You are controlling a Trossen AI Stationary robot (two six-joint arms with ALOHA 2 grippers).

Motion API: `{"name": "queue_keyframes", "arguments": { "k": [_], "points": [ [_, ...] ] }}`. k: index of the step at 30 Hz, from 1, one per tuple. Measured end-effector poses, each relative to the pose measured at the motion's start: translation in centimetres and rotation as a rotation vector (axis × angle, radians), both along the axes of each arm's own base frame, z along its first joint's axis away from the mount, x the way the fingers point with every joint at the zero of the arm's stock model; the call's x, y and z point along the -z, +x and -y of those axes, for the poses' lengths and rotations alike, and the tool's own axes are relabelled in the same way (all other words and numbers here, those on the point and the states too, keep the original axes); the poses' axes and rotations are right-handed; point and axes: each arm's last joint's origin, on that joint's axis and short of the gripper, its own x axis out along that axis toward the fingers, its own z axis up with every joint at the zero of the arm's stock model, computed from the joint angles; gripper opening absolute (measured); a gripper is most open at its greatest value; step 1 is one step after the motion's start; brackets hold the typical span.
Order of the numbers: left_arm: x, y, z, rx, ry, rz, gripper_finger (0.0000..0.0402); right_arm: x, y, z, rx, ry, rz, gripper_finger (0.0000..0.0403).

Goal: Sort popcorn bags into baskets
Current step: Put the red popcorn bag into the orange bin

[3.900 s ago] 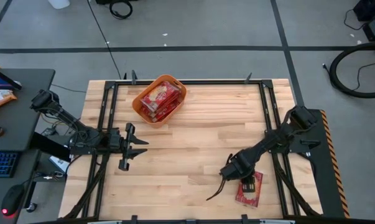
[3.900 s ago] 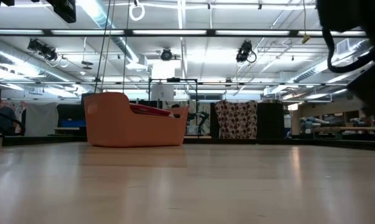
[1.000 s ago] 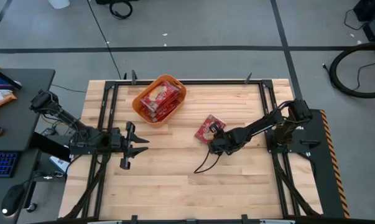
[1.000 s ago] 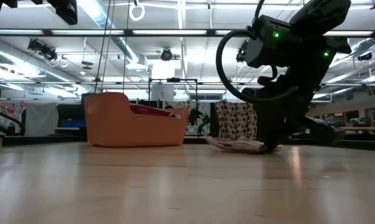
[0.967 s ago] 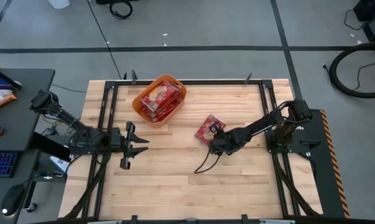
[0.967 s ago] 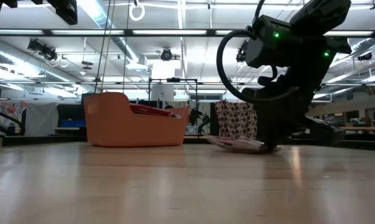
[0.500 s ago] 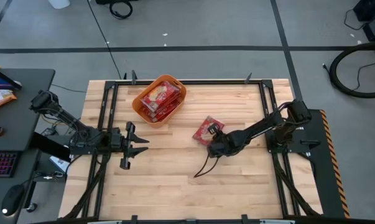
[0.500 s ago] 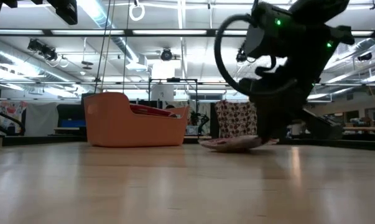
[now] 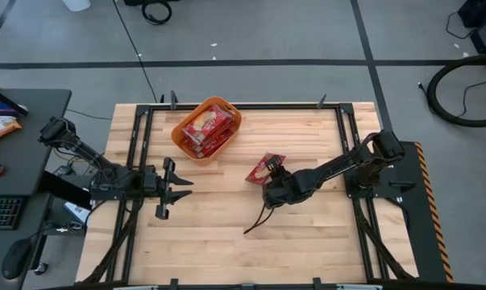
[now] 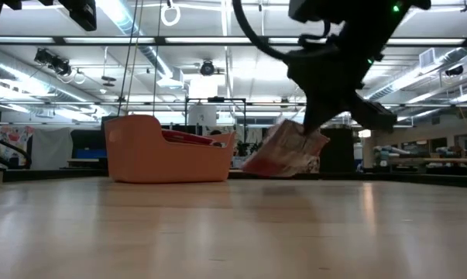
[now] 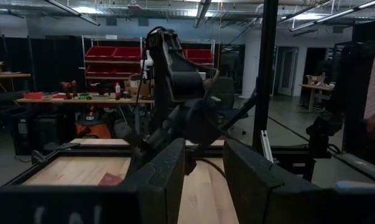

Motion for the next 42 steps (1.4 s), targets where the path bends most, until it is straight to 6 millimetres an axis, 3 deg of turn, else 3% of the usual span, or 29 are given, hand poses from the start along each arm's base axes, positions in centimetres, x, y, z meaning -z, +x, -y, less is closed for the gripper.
{"name": "queue_keyframes", "arguments": {
  "k": [11, 25, 34, 42],
  "points": [
    [0.0, 0.0, 0.0, 0.0, 0.002, -0.004, 0.0117, -4.3, 1.2, -0.8, 0.016, -0.092, 0.054, 0.0002],
    [0.0, 0.0, 0.0, 0.0, 0.003, -0.004, 0.0117, -6.0, 1.8, -0.8, 0.005, -0.163, 0.09, 0.0002],
    [0.0, 0.0, 0.0, 0.0, 0.003, -0.004, 0.0117, -8.2, 3.0, -1.2, -0.035, -0.165, 0.142, 0.0002],
    [0.0, 0.0, 0.0, 0.0, 0.002, -0.004, 0.0117, -8.5, 3.8, -0.7, -0.081, -0.129, 0.157, 0.0002]
  ]
}}
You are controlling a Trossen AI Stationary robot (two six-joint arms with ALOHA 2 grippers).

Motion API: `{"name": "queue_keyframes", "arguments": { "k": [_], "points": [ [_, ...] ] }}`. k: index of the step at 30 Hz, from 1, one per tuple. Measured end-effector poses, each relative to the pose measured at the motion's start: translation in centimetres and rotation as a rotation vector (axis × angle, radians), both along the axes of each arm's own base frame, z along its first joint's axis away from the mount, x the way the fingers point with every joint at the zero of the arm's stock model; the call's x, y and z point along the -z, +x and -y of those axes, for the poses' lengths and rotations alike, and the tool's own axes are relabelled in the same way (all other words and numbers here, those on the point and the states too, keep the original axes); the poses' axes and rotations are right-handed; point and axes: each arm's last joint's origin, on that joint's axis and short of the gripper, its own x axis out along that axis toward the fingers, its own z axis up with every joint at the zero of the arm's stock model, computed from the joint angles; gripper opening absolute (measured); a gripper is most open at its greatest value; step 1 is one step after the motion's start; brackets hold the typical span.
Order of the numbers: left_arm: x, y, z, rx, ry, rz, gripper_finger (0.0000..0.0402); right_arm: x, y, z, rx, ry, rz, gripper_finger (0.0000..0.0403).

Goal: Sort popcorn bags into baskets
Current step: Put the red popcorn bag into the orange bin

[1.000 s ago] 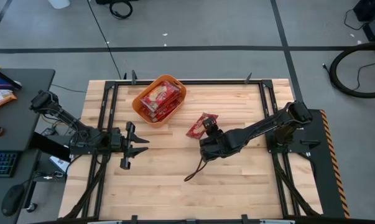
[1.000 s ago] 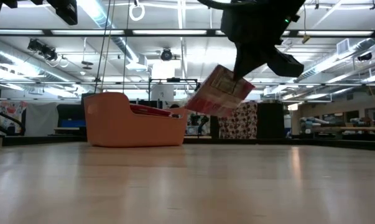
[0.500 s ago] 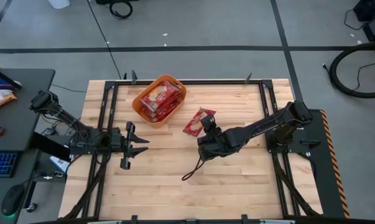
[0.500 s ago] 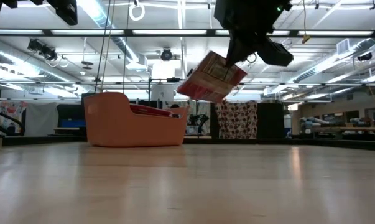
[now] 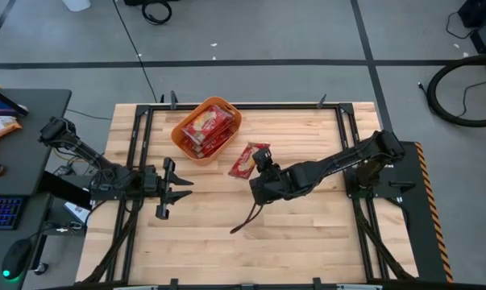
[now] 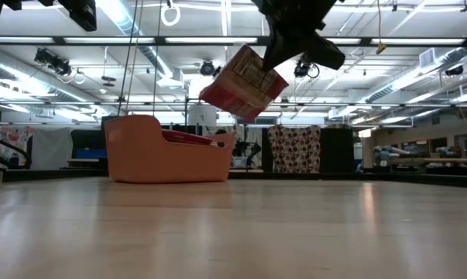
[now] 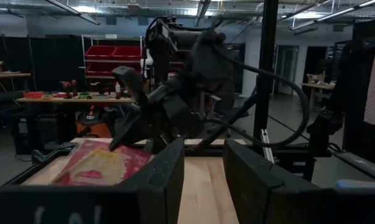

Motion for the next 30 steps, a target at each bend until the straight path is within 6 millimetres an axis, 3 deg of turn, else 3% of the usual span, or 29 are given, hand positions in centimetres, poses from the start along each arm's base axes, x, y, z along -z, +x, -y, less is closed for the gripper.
{"name": "queue_keyframes", "arguments": {
  "k": [14, 30],
  "points": [
    [0.0, 0.0, 0.0, 0.0, 0.001, 0.0, 0.0117, -0.5, 1.8, 3.0, 0.02, 0.109, 0.103, 0.0002],
    [0.0, 0.0, 0.0, 0.0, 0.001, 0.0, 0.0117, -1.1, 3.0, 4.1, -0.03, 0.148, 0.188, 0.0002]
  ]
}}
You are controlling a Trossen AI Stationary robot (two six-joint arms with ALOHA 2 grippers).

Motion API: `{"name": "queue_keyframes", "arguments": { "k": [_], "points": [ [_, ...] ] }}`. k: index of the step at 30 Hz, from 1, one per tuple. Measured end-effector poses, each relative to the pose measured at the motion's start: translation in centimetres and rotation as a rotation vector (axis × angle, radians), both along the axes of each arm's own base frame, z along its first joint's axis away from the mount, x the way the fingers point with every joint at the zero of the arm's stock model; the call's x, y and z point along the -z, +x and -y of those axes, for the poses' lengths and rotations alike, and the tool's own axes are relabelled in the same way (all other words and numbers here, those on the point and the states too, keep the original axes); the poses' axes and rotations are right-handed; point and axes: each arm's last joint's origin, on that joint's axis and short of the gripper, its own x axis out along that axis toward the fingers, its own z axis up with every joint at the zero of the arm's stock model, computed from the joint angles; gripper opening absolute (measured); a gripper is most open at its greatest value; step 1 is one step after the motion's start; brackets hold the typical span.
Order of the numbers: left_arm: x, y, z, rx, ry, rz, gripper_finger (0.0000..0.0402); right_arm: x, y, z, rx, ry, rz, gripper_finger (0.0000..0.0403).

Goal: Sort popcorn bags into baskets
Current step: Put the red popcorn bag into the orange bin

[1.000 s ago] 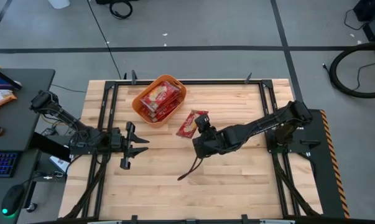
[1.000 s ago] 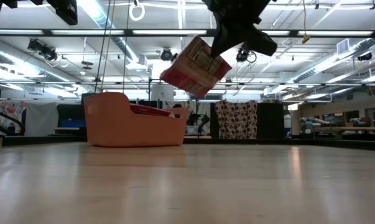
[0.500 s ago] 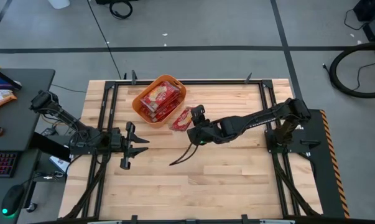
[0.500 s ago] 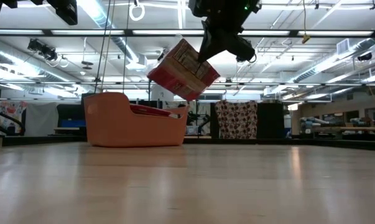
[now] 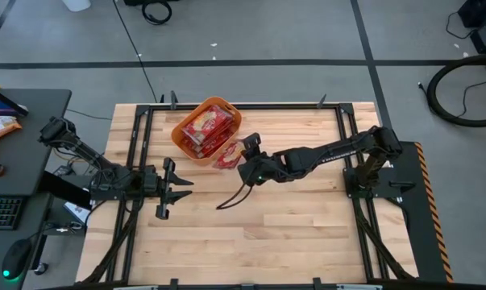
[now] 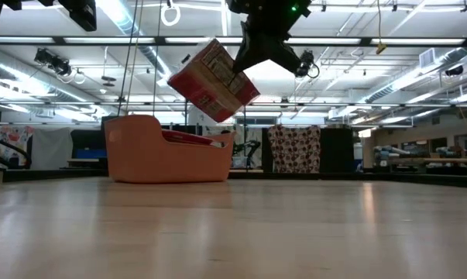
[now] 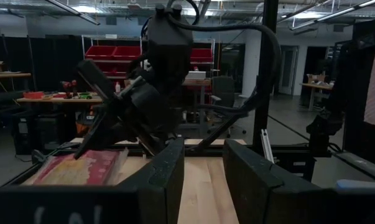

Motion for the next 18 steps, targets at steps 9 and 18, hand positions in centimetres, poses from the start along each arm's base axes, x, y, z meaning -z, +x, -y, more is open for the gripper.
{"name": "queue_keyframes", "arguments": {
  "k": [9, 18],
  "points": [
    [0.0, 0.0, 0.0, 0.0, 0.0, 0.0, 0.0117, -1.7, 1.7, 2.2, -0.05, -0.02, 0.171, 0.0002],
    [-0.1, 0.0, 0.0, 0.005, -0.032, 0.005, 0.0117, -2.5, 2.4, 7.9, -0.13, 0.112, 0.306, 0.0002]
  ]
}}
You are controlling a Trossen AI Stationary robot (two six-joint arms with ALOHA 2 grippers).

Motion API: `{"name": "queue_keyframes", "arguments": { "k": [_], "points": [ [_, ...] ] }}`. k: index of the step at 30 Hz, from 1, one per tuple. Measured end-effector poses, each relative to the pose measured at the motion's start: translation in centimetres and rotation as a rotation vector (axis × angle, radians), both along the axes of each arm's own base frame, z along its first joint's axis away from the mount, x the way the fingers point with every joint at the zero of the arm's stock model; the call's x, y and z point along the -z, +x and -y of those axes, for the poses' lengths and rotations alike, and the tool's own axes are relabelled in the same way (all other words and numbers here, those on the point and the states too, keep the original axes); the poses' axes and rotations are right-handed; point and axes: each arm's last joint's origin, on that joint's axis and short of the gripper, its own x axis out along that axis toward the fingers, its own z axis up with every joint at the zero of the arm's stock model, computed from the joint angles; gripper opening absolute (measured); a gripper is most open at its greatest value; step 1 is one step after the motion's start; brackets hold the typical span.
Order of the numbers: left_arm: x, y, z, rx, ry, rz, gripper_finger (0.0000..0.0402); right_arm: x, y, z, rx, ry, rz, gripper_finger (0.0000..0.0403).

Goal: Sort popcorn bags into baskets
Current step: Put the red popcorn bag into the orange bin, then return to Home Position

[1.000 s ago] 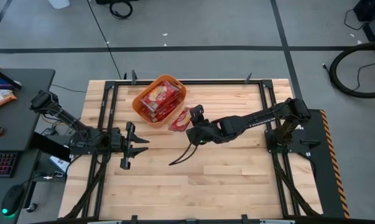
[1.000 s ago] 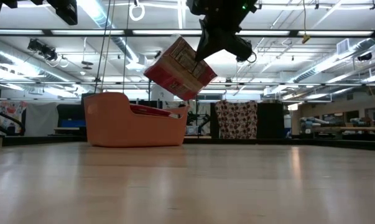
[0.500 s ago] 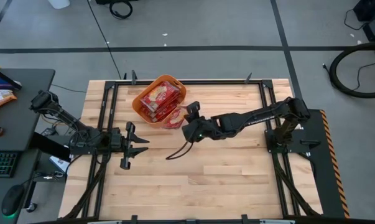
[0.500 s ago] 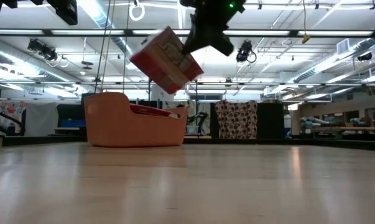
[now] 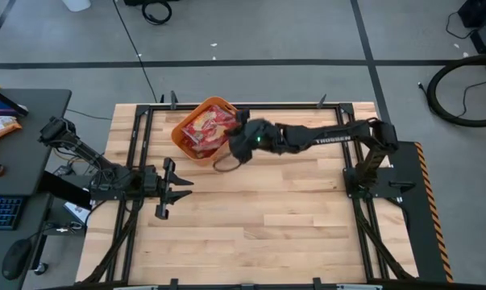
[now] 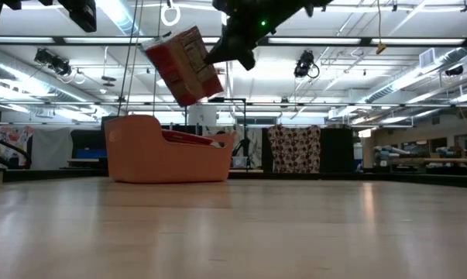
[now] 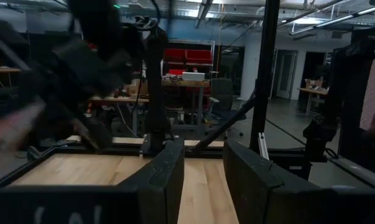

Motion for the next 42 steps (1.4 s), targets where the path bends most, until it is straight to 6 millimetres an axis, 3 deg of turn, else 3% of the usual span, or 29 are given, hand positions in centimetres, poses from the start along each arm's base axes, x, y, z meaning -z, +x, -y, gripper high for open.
{"name": "queue_keyframes", "arguments": {
  "k": [5, 10, 17, 21, 28, 35, 42],
  "points": [
    [0.0, 0.0, 0.0, 0.009, -0.05, 0.001, 0.0117, 1.0, 1.4, 3.1, -0.057, 0.014, 0.095, 0.0002],
    [0.0, 0.0, 0.0, 0.014, -0.069, 0.002, 0.0117, 3.9, 3.1, 5.6, -0.06, -0.017, 0.125, 0.0003],
    [0.0, 0.0, 0.0, 0.014, -0.068, -0.002, 0.0117, 6.5, 4.4, 8.5, 0.038, -0.033, 0.054, 0.0003],
    [0.0, 0.0, 0.0, 0.014, -0.066, -0.005, 0.0117, 6.7, 4.7, 9.5, 0.073, 0.013, 0.015, 0.0003],
    [0.1, 0.0, 0.0, 0.014, -0.063, -0.007, 0.0117, 6.8, 4.4, 9.5, 0.125, 0.075, -0.037, 0.0032],
    [0.1, 0.0, 0.0, 0.015, -0.066, -0.013, 0.0117, 7.3, 4.5, 7.6, 0.147, 0.086, -0.123, 0.008],
    [0.2, 0.0, 0.0, 0.024, -0.112, -0.019, 0.0117, 4.4, 4.8, 4.5, 0.179, 0.103, -0.238, 0.0097]
  ]
}}
